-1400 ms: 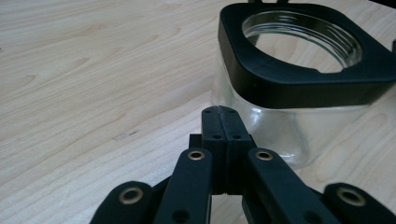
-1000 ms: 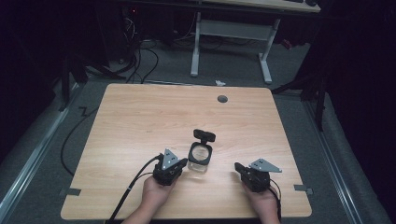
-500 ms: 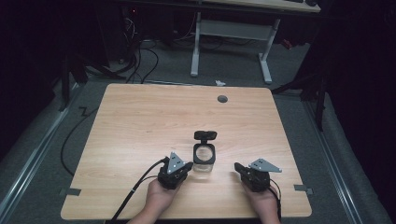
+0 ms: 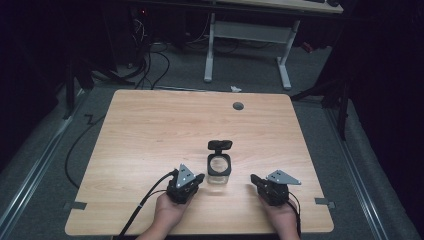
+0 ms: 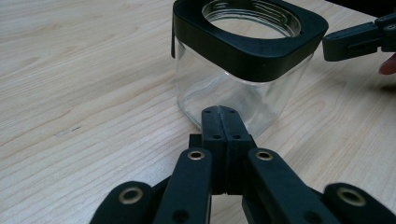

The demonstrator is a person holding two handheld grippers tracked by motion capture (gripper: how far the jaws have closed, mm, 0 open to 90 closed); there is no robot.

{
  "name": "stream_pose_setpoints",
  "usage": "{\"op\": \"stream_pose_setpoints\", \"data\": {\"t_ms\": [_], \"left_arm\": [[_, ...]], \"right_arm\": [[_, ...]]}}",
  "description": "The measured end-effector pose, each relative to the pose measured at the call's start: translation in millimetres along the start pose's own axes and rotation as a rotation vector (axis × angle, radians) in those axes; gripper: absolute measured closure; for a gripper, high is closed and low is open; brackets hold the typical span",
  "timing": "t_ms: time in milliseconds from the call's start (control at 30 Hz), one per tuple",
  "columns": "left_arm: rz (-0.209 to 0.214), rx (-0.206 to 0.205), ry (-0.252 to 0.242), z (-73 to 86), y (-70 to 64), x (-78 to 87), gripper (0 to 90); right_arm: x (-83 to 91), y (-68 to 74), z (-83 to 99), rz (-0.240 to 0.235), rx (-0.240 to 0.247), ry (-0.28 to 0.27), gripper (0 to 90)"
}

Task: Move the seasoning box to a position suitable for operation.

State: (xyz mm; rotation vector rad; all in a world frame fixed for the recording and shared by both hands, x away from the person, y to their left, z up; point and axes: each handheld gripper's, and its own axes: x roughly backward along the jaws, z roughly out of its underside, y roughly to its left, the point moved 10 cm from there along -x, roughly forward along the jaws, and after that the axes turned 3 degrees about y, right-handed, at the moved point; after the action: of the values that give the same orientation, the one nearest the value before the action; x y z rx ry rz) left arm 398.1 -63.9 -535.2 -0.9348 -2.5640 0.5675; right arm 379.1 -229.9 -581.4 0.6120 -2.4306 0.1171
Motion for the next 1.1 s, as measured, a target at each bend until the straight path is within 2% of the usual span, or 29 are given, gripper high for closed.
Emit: {"op": "stream_pose_setpoints", "data": {"t_ms": [200, 367, 600, 733, 767, 900, 1100], "left_arm": [[0.018, 0.004, -0.002, 7.1, -3.5, 6.9, 89.5], [0.031, -0.011, 0.009, 12.7, -8.2, 9.1, 89.4], [0.054, -0.009, 0.018, 17.8, -17.7, 8.5, 89.4], [0.059, -0.007, 0.034, 20.4, -21.3, 5.5, 89.4], [0.06, -0.007, 0.042, 21.3, -22.1, 4.6, 89.4], [0.066, -0.014, 0.05, 24.1, -29.1, -1.7, 89.4], [0.066, -0.032, 0.06, 28.0, -31.7, -7.3, 89.4]], "right_arm": [[-0.4, 3.3, -8.5, 0.011, -0.011, -0.027, 90.0], [-1.2, 6.1, -17.8, 0.03, -0.019, -0.048, 90.0], [-10.5, 10.3, -35.3, 0.05, 0.021, -0.064, 90.0], [-13.0, 14.0, -46.6, 0.034, 0.036, -0.08, 87.4], [-11.7, 16.9, -54.2, 0.019, 0.046, -0.103, 87.5], [-9.0, 20.3, -70.0, 0.008, 0.046, -0.129, 88.8], [-5.1, 23.4, -91.4, -0.012, 0.043, -0.165, 89.4]]}}
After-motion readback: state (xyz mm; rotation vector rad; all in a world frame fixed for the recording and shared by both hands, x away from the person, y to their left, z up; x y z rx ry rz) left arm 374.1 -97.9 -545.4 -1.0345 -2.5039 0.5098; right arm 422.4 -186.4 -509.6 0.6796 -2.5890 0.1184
